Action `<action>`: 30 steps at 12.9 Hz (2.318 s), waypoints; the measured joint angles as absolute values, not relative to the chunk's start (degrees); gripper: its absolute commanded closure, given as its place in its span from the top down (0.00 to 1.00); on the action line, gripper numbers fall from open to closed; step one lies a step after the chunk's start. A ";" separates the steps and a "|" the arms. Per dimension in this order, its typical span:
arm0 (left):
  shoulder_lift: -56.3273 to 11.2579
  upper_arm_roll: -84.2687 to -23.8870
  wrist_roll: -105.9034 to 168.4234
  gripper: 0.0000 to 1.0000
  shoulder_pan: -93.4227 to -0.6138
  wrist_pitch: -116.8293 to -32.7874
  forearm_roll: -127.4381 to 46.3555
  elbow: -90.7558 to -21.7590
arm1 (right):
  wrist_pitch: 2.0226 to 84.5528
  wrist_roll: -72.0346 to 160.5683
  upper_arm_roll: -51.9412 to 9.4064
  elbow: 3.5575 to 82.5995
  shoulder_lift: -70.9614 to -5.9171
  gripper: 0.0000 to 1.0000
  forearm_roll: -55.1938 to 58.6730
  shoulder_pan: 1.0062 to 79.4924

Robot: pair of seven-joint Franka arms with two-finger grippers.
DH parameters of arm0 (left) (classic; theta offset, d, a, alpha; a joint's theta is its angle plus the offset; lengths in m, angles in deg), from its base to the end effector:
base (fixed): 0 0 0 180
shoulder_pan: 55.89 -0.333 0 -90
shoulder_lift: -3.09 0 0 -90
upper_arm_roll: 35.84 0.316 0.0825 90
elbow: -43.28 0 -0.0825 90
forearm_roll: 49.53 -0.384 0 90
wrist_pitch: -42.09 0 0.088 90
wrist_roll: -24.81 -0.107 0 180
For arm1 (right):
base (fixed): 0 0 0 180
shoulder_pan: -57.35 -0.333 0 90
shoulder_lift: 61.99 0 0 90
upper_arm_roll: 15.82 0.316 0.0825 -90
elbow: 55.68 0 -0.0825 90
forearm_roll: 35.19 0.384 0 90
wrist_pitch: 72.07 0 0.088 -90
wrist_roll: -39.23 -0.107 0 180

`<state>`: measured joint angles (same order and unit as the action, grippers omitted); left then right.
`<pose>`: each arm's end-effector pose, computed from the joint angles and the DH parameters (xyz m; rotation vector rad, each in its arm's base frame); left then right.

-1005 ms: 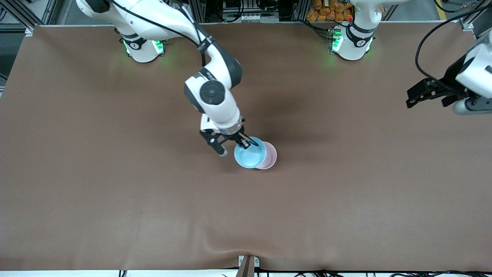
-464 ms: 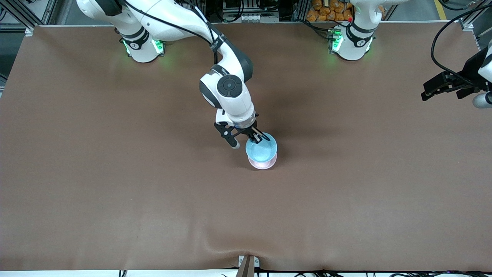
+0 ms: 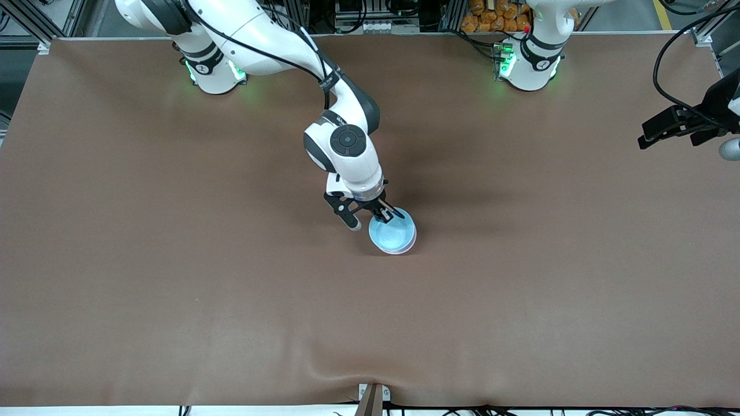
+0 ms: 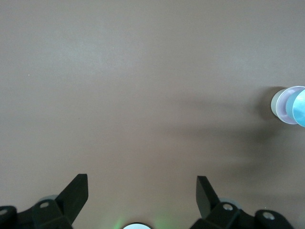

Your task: Stack pink and blue bowls on white bowl

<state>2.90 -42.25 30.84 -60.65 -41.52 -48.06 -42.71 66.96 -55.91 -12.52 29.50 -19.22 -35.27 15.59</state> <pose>0.5440 -0.0185 0.6458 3.1157 0.1156 -0.0725 0.5253 0.5150 0.2504 -2.6576 1.2710 -0.0471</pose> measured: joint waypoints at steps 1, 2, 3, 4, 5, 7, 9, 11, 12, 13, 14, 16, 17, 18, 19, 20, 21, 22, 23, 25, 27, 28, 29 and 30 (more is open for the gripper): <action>3.21 -42.25 30.84 1.00 -60.65 -41.50 -47.85 -42.69 | 67.38 -55.91 -12.54 29.50 -19.11 0.00 -35.29 15.58; 3.43 -42.25 30.84 1.00 -60.65 -41.53 -47.47 -42.68 | 67.85 -55.91 -12.58 29.50 -18.97 0.45 -35.37 15.58; 3.54 -42.26 30.84 1.00 -60.64 -41.59 -47.25 -42.66 | 68.12 -55.91 -12.65 29.48 -18.83 0.99 -35.57 15.58; 3.54 -42.28 30.84 1.00 -60.62 -41.60 -47.22 -42.65 | 68.44 -55.91 -12.75 29.43 -18.76 1.00 -35.85 15.58; 3.54 -42.30 30.84 1.00 -60.62 -41.60 -47.22 -42.65 | 68.62 -55.91 -12.86 29.27 -18.74 1.00 -36.32 15.58; 3.54 -42.31 30.84 1.00 -60.62 -41.60 -47.21 -42.65 | 68.71 -55.89 -13.38 28.29 -18.77 1.00 -36.75 15.62; 3.54 -42.35 30.84 1.00 -60.60 -41.60 -47.21 -42.65 | 68.61 -55.22 -14.44 26.81 -19.29 1.00 -37.01 16.15; 3.54 -42.44 30.84 1.00 -60.57 -41.61 -47.21 -42.65 | 65.74 -49.12 -15.14 25.88 -21.17 1.00 -37.35 18.75; 3.54 -42.44 30.84 1.00 -60.59 -41.61 -47.21 -42.65 | 63.01 -43.93 -15.25 25.69 -22.66 1.00 -37.38 20.90; 3.54 -42.43 30.84 1.00 -60.60 -41.61 -47.21 -42.65 | 60.11 -38.30 -15.30 25.66 -24.36 1.00 -37.38 23.40; 3.54 -42.43 30.84 1.00 -60.60 -41.61 -47.21 -42.70 | 57.19 -32.94 -15.33 25.66 -25.99 1.00 -37.38 25.93; 3.53 -42.48 30.84 1.00 -60.55 -41.61 -47.21 -42.79 | 51.70 -21.95 -15.32 25.87 -28.87 1.00 -37.33 30.89; 3.53 -42.55 30.84 1.00 -60.50 -41.61 -47.21 -42.80 | 49.61 -16.68 -15.31 26.37 -30.26 1.00 -37.26 33.33; 3.53 -42.66 30.84 1.00 -60.43 -41.60 -47.21 -42.83 | 47.97 -11.43 -15.29 27.30 -31.71 1.00 -36.89 35.72; 3.52 -42.90 30.84 1.00 -60.37 -41.58 -47.21 -42.91 | 46.68 -5.80 -15.29 28.84 -33.48 1.00 -36.11 38.29; 3.49 -43.27 30.84 1.00 -60.31 -41.58 -47.36 -43.02 | 45.39 -0.27 -15.32 30.65 -35.46 1.00 -35.33 40.79; 3.42 -43.82 30.84 1.00 -60.28 -41.58 -48.20 -43.12 | 43.83 5.22 -15.32 32.57 -37.70 1.00 -35.01 43.29; 3.32 -44.59 30.84 1.00 -60.28 -41.58 -49.73 -43.17 | 41.92 10.68 -15.33 34.42 -40.07 1.00 -34.85 45.84; 3.24 -45.32 30.84 1.00 -60.26 -41.58 -50.73 -43.20 | 39.78 16.02 -15.34 36.08 -42.59 1.00 -34.73 48.46; 3.21 -45.81 30.87 1.00 -60.34 -41.58 -51.05 -43.26 | 35.59 25.86 -15.33 38.18 -47.33 1.00 -34.50 53.74; 3.21 -45.63 30.83 1.00 -60.68 -41.58 -51.05 -43.26 | 32.11 34.14 -15.33 38.89 -51.07 1.00 -34.29 58.50; 3.22 -45.55 30.83 1.00 -60.71 -41.57 -51.05 -43.26 | 30.67 37.14 -15.31 39.04 -52.59 1.00 -34.23 60.29; 3.22 -45.51 30.83 1.00 -60.72 -41.53 -51.05 -43.28 | 29.19 39.64 -15.29 39.14 -54.05 1.00 -34.21 61.62; 3.22 -45.48 30.83 1.00 -60.77 -41.49 -51.05 -43.30 | 27.54 41.64 -15.28 39.16 -55.56 1.00 -34.09 62.42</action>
